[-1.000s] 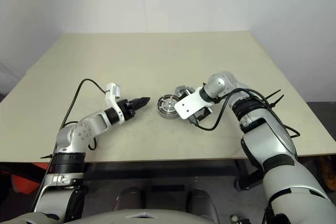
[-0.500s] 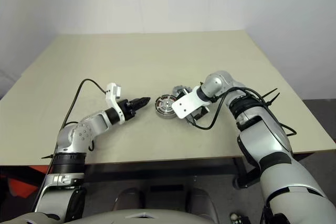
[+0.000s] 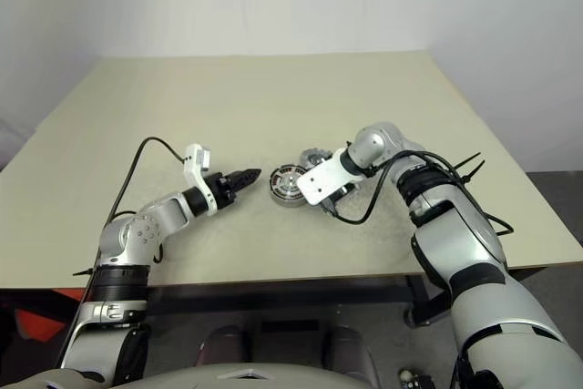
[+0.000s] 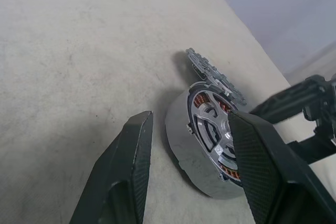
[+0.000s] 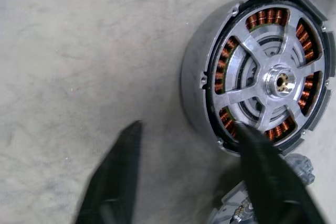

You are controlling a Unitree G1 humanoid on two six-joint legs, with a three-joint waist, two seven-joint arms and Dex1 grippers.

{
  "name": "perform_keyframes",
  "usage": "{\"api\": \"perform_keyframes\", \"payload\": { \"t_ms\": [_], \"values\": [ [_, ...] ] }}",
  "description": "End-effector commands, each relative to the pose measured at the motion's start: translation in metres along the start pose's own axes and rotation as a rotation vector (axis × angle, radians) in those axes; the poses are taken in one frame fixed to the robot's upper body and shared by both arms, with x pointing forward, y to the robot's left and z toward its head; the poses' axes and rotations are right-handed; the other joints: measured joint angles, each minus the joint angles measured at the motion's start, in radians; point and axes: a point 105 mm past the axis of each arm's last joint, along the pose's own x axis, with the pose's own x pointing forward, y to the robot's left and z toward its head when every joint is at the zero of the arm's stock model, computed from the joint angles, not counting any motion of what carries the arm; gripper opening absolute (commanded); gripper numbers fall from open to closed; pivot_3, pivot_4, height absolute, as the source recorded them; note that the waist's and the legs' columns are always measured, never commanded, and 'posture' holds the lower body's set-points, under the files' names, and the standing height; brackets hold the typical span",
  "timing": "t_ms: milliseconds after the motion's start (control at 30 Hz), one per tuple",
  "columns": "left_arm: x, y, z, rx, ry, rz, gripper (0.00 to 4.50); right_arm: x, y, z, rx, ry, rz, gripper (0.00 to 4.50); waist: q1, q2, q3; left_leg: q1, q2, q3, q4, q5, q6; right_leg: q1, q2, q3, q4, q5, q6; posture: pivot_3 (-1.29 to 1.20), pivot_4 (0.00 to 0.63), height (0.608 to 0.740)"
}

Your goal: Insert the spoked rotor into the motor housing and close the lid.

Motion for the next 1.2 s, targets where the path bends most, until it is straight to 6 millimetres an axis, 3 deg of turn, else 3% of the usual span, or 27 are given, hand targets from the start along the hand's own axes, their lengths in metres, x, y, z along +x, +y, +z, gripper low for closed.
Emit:
{"api": "perform_keyframes", "payload": {
  "t_ms": [33,167,367,467,600,633,967,1200],
  "values": [
    [0.001,-0.005,0.013,0.026,-0.04,-0.021,2.41,-0.007,-0.012,0.005,-0.037,0.003,-0.037,2.35,0.0,0.0,0.0,0.0,0.0,0.0,0.0,0.0,0.0,0.0,0.0,0.0,0.0,0.0,0.0,0.0,0.0,0.74],
    [0.001,-0.006,0.012,0.026,-0.04,-0.021,2.41,-0.006,-0.013,0.005,-0.029,0.002,-0.048,1.88,0.0,0.0,0.0,0.0,0.0,0.0,0.0,0.0,0.0,0.0,0.0,0.0,0.0,0.0,0.0,0.0,0.0,0.74],
    [0.001,-0.006,0.012,0.027,-0.041,-0.02,2.41,-0.003,-0.013,0.004,-0.013,0.004,-0.049,1.88,-0.002,0.0,0.0,0.0,0.0,0.0,0.0,0.0,0.0,0.0,0.0,0.0,0.0,0.0,0.0,0.0,0.0,0.74],
    [0.0,-0.006,0.013,0.027,-0.042,-0.019,2.41,-0.001,-0.011,0.003,0.006,-0.005,-0.04,1.29,-0.001,0.0,0.0,0.001,0.0,0.0,0.0,0.0,0.0,0.0,0.0,0.0,0.0,0.0,0.0,0.0,0.0,0.74],
    [0.0,-0.005,0.013,0.027,-0.042,-0.018,2.41,0.0,-0.014,0.002,0.026,0.001,-0.07,0.09,-0.002,0.0,0.0,0.002,0.0,0.0,0.0,0.0,0.0,0.001,0.0,0.0,0.0,0.0,0.0,0.0,0.0,0.74],
    [0.0,-0.005,0.013,0.027,-0.042,-0.017,2.41,0.0,-0.014,0.001,0.029,0.002,-0.072,0.01,-0.001,0.0,0.0,0.001,0.0,0.0,0.0,0.0,0.0,0.001,0.0,0.0,0.001,0.0,0.0,0.0,0.0,0.74],
    [0.001,-0.004,0.013,0.025,-0.043,-0.017,2.41,-0.005,-0.018,-0.004,0.094,0.009,-0.116,0.01,-0.001,0.0,0.0,0.001,0.0,0.0,0.0,0.0,0.0,0.001,0.0,0.0,0.001,0.0,0.0,0.0,0.0,0.74],
    [0.002,-0.004,0.011,0.02,-0.044,-0.015,2.41,-0.015,-0.026,0.014,0.164,-0.11,-0.12,0.01,0.002,0.0,0.0,0.0,0.0,0.0,0.0,0.0,0.0,0.0,0.0,0.0,0.0,0.0,0.0,0.0,0.0,0.74]
  ]
}}
